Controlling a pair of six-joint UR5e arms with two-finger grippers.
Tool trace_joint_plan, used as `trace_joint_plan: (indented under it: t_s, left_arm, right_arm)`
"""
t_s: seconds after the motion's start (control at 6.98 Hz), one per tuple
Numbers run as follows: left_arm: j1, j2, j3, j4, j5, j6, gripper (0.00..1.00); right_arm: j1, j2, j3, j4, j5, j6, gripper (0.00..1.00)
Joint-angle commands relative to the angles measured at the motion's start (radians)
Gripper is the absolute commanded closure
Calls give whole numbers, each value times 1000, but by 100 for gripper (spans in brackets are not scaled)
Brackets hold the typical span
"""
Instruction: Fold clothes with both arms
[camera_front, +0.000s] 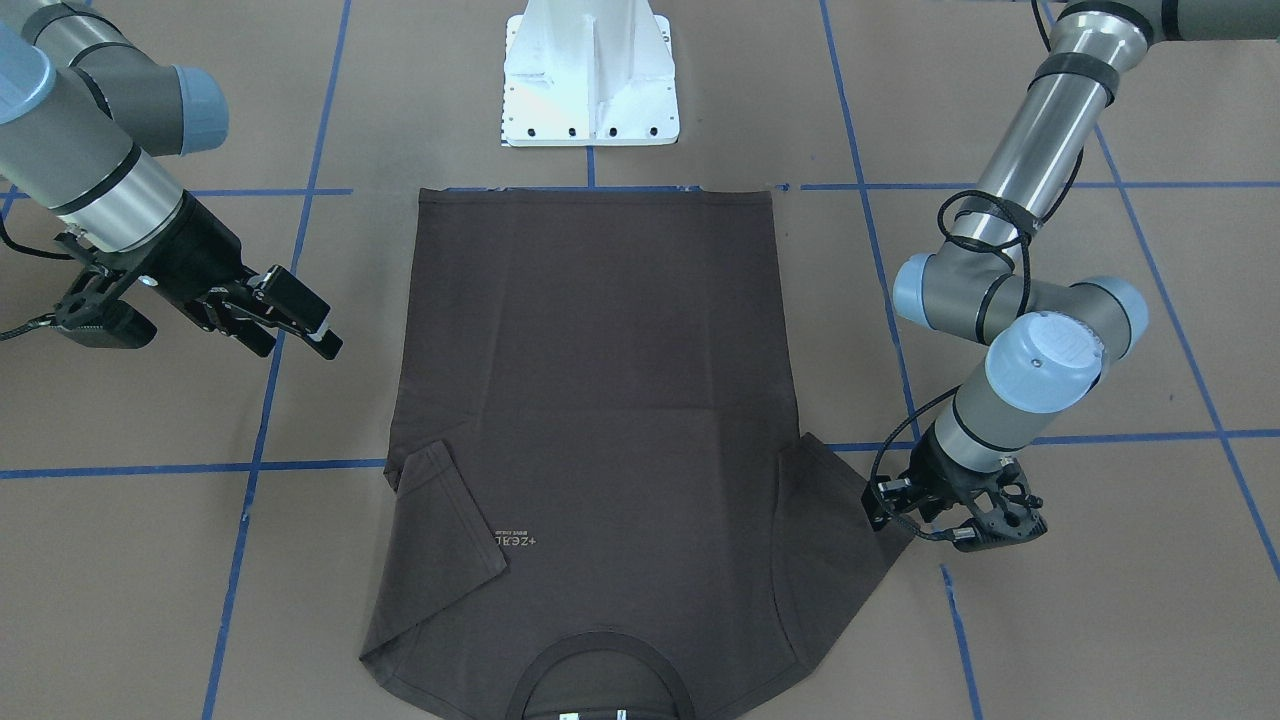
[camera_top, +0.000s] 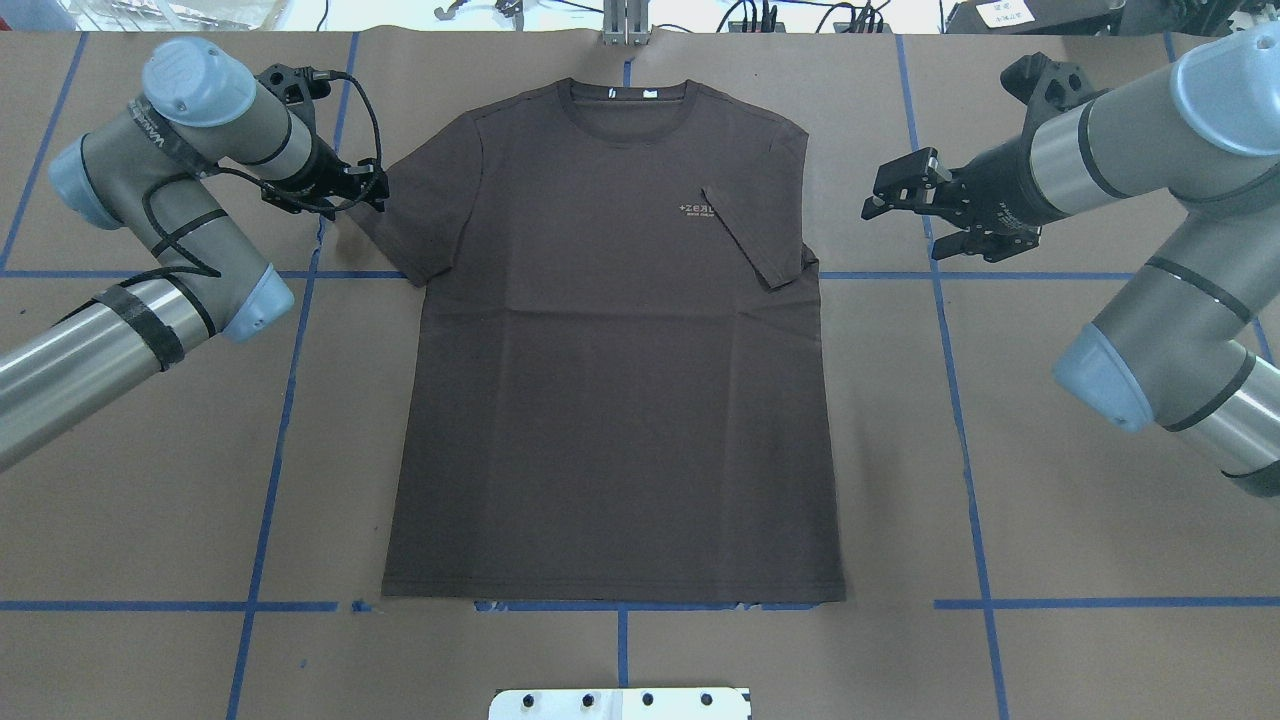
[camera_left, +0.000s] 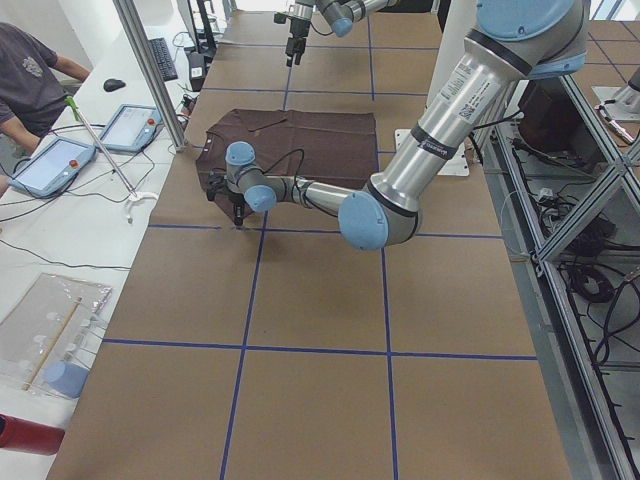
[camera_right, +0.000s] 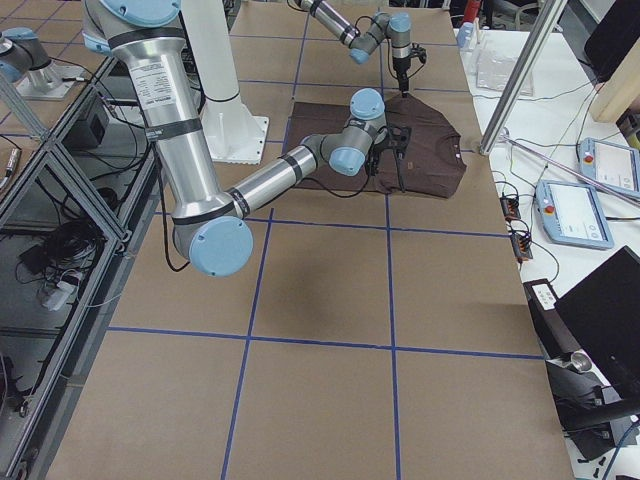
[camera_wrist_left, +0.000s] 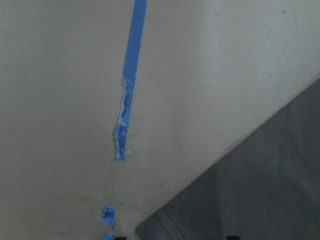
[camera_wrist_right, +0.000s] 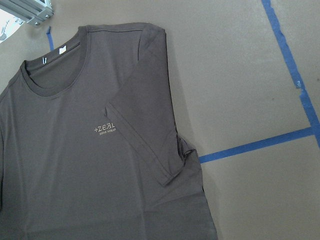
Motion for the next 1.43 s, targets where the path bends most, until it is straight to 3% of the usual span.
trace_joint_plan:
  t_s: [0.0, 0.14, 0.43, 0.86, 1.15, 1.29]
  left_arm:
    - [1, 4, 1, 4, 19, -1, 63]
    - [1, 2, 1, 7, 19, 1, 100]
    - [-1, -6, -2, 7, 13, 1, 100]
    - [-1, -90, -120, 200, -24, -16, 100]
    - [75, -142, -101, 189, -14, -149, 100]
    - [82, -224, -5, 182, -11, -180, 100]
  right_arm:
    - [0, -2, -1, 0, -12, -1, 0]
    - [0, -2, -2, -2, -12, -1, 0]
    - [0, -8, -13, -2, -14, -3, 0]
    - [0, -20, -16, 0, -14, -4, 0]
    - [-2, -22, -21, 0, -12, -6, 0]
    - [-6, -21, -33, 0, -11, -3, 0]
